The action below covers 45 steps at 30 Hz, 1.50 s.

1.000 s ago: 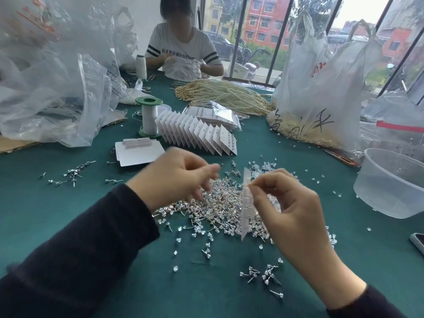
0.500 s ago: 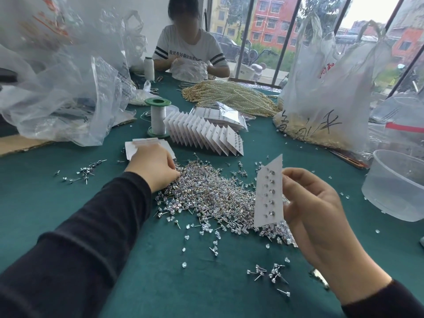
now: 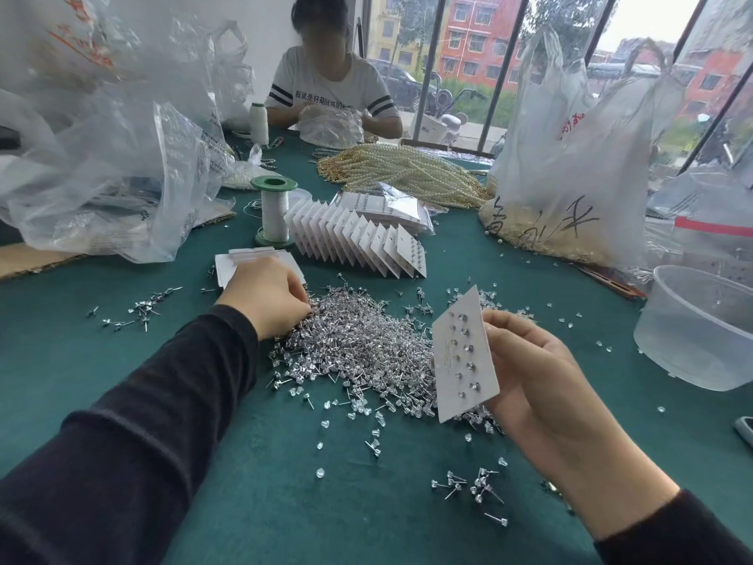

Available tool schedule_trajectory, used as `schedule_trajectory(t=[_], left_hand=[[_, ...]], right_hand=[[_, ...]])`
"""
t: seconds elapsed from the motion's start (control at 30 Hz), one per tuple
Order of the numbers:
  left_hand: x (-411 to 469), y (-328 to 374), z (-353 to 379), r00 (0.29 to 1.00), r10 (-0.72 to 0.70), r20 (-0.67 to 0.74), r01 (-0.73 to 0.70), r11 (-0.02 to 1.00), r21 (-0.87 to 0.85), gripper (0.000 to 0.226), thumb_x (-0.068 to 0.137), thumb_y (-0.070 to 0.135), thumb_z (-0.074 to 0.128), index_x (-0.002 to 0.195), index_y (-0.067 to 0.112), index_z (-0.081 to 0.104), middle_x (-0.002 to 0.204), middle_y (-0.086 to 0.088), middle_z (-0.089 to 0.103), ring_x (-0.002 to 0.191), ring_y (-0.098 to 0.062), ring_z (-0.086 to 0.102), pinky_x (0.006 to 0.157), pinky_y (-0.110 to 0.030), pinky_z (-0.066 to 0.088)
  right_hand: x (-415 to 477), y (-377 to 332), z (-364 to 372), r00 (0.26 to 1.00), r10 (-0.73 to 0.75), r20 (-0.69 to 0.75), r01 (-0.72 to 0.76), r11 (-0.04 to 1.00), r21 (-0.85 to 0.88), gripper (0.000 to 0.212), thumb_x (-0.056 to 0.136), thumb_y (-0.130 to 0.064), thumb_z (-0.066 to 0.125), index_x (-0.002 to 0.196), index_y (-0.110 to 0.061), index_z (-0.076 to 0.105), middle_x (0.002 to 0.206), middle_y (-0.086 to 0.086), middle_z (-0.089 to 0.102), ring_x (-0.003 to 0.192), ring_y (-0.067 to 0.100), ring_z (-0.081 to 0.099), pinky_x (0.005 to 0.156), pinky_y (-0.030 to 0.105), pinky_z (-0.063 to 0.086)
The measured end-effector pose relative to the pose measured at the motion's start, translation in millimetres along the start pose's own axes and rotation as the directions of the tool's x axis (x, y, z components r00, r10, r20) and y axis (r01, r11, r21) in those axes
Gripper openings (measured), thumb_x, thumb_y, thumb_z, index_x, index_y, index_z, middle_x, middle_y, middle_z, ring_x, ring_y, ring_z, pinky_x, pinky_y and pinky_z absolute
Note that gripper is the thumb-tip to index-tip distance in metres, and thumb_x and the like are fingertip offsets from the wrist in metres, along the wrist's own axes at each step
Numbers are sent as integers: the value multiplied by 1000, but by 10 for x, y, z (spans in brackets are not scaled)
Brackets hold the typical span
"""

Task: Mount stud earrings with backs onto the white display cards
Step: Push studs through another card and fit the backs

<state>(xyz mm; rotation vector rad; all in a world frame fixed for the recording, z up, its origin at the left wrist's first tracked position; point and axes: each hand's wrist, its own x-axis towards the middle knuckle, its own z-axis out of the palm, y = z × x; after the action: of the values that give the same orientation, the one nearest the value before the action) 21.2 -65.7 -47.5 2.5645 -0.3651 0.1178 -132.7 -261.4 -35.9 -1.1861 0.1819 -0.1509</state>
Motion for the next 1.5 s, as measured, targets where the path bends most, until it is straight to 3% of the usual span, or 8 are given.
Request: schedule_trajectory(t=[0.17, 0.27, 0.33, 0.57, 0.9, 1.07, 1.17, 1.5], left_hand=[[-51, 45, -121, 995, 50, -89, -71, 966, -250, 9, 77, 10, 66, 69, 14, 63, 66, 3, 62, 66, -14, 58, 63, -22, 43], [-247, 242, -174, 978, 205, 30, -132, 726, -675, 9, 72, 8, 71, 75, 13, 64, 68, -4, 68, 64, -16, 62, 58, -21, 51], [-373, 386, -151, 947, 314, 64, -147, 602, -785, 10, 64, 16, 74, 72, 16, 68, 67, -3, 70, 60, -12, 62, 56, -17, 51], [-591, 655, -67, 888, 459, 28, -255, 541, -801, 16, 59, 20, 72, 71, 9, 70, 61, 4, 70, 51, -3, 61, 51, -12, 47], [-626, 649, -79, 917, 399, 27, -235, 593, -770, 5, 67, 7, 75, 68, 6, 70, 57, -6, 68, 50, -15, 62, 53, -27, 55], [-630, 654, -68, 924, 377, 57, -202, 609, -767, 8, 65, 9, 77, 67, 6, 70, 55, -5, 68, 49, -13, 62, 50, -21, 53], [-622, 643, -68, 928, 367, 68, -168, 574, -801, 15, 59, 18, 77, 66, 7, 70, 56, -7, 68, 50, -15, 63, 50, -20, 52], [-629, 647, -61, 926, 361, 110, -128, 575, -808, 6, 66, 5, 75, 68, 2, 70, 56, -7, 69, 50, -15, 63, 49, -20, 51]], right_hand=[[8, -33, -27, 982, 173, 79, -186, 960, 211, 59, 54, -16, 73, 109, 1, 60, 103, 22, 62, 94, 34, 60, 73, 45, 58], [-7, -32, 0, 963, 172, 208, -228, 929, 292, 70, 41, -13, 89, 105, 2, 65, 103, 23, 62, 91, 34, 64, 72, 47, 57], [-2, -14, 1, 955, 166, 247, -235, 931, 281, 77, 40, -16, 91, 109, 3, 63, 111, 26, 59, 97, 35, 63, 75, 47, 56], [-8, -7, 14, 960, 139, 242, -183, 969, 168, 56, 60, -13, 74, 112, 1, 59, 100, 19, 63, 88, 26, 64, 72, 37, 55], [-68, 13, 39, 993, -73, 91, 86, 985, -151, 14, 70, -15, 64, 78, -14, 76, 79, 6, 71, 72, 18, 63, 65, 29, 55], [-76, 28, 67, 977, -210, 42, 213, 932, -295, 17, 68, -21, 72, 82, -14, 76, 81, 15, 69, 74, 28, 56, 82, 50, 46], [-71, 31, 77, 968, -248, 47, 249, 905, -344, 11, 72, -15, 72, 83, -14, 76, 78, 8, 73, 70, 20, 60, 78, 45, 49], [-50, 13, 36, 991, 24, 134, -12, 996, -87, 16, 70, -14, 63, 80, -11, 75, 84, 11, 71, 74, 20, 65, 69, 36, 58]])
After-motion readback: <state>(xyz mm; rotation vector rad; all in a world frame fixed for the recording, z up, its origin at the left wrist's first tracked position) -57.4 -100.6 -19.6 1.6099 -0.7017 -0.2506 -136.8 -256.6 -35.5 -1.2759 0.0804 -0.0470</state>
